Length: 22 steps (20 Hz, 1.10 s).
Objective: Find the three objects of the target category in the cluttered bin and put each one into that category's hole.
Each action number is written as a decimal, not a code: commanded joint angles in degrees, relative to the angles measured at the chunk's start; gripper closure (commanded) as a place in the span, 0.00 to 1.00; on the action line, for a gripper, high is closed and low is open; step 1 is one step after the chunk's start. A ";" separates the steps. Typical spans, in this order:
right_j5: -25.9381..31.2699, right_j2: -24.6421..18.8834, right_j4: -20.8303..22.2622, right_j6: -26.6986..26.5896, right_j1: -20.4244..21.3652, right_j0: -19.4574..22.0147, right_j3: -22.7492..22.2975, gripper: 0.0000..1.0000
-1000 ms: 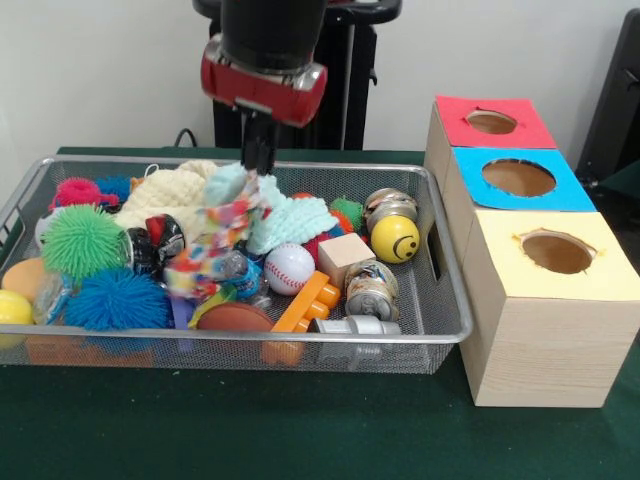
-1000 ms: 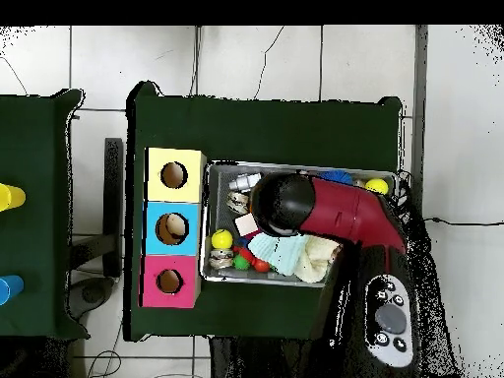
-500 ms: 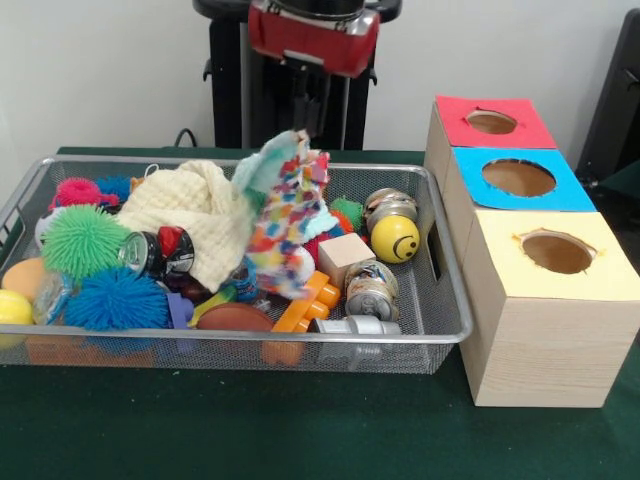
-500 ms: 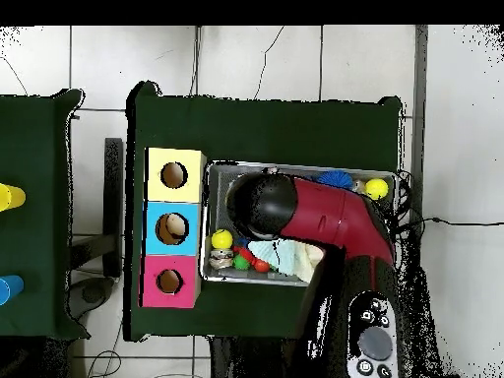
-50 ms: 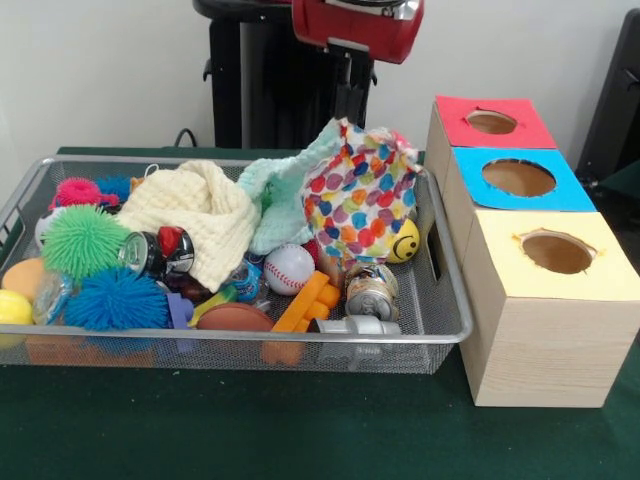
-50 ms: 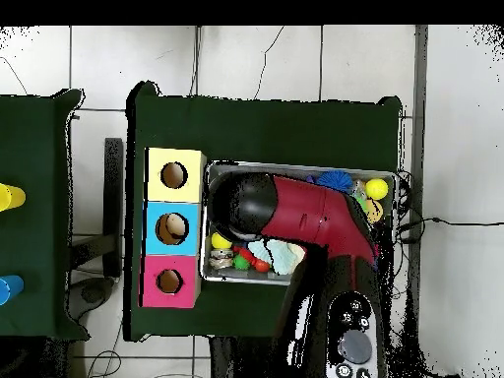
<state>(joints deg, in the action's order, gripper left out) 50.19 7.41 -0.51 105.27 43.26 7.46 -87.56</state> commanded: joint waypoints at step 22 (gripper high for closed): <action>-0.67 -3.75 -1.78 6.58 -1.92 0.30 -7.77 1.00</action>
<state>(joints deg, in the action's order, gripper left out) 50.63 7.41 -1.12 105.27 43.91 7.43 -90.29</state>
